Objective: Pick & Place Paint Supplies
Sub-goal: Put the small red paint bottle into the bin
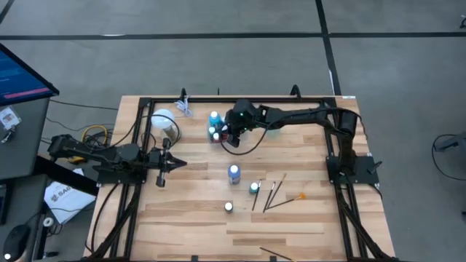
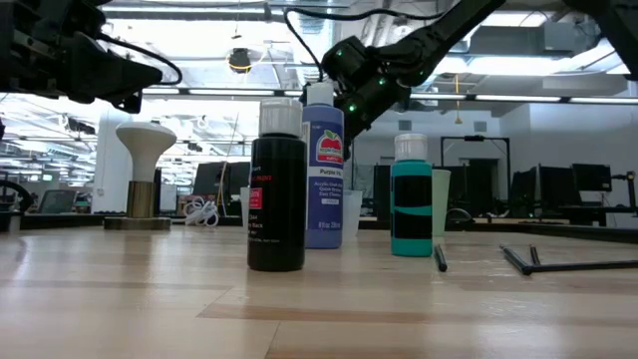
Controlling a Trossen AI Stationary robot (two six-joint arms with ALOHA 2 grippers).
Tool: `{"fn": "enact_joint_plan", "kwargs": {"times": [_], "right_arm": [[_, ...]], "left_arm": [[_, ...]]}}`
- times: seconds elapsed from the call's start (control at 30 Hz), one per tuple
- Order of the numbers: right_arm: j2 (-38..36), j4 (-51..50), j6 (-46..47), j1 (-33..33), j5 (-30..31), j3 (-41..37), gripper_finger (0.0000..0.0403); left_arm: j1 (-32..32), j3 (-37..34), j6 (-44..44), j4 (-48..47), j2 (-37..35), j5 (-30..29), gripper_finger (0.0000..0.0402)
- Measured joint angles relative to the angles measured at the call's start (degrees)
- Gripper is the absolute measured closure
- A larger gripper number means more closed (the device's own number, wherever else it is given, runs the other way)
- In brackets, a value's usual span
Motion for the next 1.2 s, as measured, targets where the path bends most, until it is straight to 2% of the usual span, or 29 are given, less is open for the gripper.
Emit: {"fn": "enact_joint_plan", "kwargs": {"times": [1.0,1.2], "right_arm": [[3.8,4.1,0.7,0.1,0.2,0.1,0.0279],[3.8,4.1,0.4,0.4,0.2,0.0,0.0252]], "left_arm": [[0.0,0.0,0.0,1.2,0.0,-0.1,0.0400],[0.0,0.0,0.0,1.4,0.0,-0.1,0.0400]]}}
